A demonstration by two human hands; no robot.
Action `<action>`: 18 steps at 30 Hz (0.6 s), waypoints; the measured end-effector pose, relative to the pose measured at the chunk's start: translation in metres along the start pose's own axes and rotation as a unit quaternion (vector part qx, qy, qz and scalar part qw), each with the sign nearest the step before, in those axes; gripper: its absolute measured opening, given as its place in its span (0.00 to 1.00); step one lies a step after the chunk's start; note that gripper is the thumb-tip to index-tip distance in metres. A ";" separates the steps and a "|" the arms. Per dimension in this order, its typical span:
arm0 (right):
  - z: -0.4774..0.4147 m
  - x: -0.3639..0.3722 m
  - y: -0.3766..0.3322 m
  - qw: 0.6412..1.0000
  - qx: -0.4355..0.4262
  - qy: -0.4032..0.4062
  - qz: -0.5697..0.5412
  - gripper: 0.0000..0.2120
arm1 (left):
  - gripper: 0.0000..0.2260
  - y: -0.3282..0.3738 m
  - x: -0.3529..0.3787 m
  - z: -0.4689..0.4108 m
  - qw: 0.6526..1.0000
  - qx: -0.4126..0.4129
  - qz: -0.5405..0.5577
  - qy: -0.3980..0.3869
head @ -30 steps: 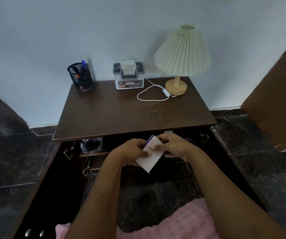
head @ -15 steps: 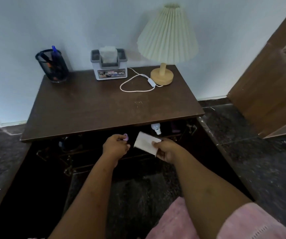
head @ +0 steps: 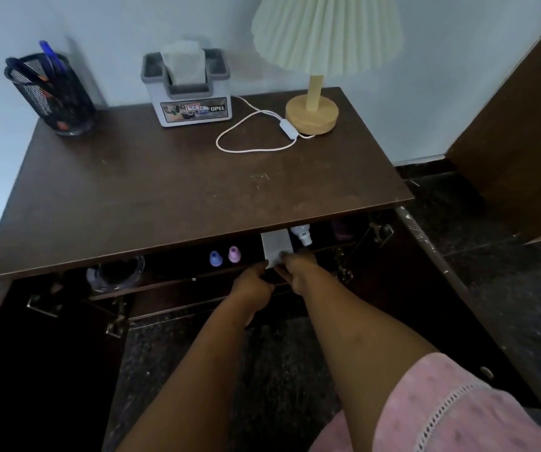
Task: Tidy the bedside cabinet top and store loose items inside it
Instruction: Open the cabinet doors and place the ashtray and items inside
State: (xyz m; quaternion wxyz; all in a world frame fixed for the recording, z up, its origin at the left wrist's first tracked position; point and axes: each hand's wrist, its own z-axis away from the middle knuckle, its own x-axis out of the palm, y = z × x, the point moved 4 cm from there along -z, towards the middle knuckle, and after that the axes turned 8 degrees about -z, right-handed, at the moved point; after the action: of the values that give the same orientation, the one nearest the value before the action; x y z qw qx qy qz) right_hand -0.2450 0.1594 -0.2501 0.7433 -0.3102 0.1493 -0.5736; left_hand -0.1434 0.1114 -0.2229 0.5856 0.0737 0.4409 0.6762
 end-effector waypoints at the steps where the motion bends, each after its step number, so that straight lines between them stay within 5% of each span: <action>1: -0.005 0.000 0.000 1.000 -0.017 0.006 0.003 0.21 | 0.26 -0.003 -0.003 -0.003 1.000 0.000 -0.012 -0.006; 18: -0.015 0.005 -0.014 0.944 -0.180 0.063 0.271 0.23 | 0.24 0.009 0.002 -0.003 0.998 0.035 -0.036 -0.045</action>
State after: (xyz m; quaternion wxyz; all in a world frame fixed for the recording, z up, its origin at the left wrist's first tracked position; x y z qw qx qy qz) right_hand -0.2629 0.1484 -0.2516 0.7914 -0.3501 0.3748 -0.3326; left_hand -0.1524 0.1118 -0.2193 0.6260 0.1086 0.4399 0.6347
